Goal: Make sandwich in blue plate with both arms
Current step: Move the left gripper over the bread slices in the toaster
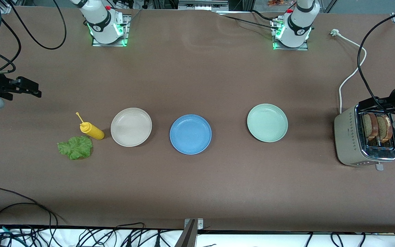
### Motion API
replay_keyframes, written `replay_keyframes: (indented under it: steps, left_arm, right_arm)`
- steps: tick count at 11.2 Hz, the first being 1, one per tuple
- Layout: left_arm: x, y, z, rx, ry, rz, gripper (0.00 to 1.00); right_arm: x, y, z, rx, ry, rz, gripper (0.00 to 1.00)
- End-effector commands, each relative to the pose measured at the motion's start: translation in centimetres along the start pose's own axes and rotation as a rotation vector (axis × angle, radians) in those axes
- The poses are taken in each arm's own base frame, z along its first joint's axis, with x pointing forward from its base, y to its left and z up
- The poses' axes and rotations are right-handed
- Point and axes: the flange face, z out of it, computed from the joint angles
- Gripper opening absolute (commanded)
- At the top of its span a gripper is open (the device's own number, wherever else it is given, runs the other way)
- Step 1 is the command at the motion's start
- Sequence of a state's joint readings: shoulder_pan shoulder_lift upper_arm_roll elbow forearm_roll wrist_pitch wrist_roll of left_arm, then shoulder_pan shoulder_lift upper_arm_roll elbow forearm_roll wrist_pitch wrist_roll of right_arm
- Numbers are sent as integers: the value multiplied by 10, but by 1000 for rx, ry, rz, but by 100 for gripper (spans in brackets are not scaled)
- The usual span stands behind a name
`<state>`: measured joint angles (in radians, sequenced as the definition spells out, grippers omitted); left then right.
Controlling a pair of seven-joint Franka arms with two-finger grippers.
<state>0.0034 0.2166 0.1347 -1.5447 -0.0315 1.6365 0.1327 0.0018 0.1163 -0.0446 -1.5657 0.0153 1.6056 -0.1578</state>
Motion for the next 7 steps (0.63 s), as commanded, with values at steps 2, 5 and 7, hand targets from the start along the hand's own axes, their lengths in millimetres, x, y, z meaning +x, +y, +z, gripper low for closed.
replay_keyframes:
  steps: [2, 5, 7]
  left_arm:
    - [21, -38, 31, 29, 0, 35, 100]
    - [29, -48, 52, 33, -18, 27, 100]
    - [33, -52, 62, 37, -24, 23, 100]
  right_arm:
    - [-2, -2, -3, -4, 10, 4, 100]
    - [-2, -3, -3, -2, 10, 3, 100]
    - [-2, -3, -3, -2, 10, 3, 100]
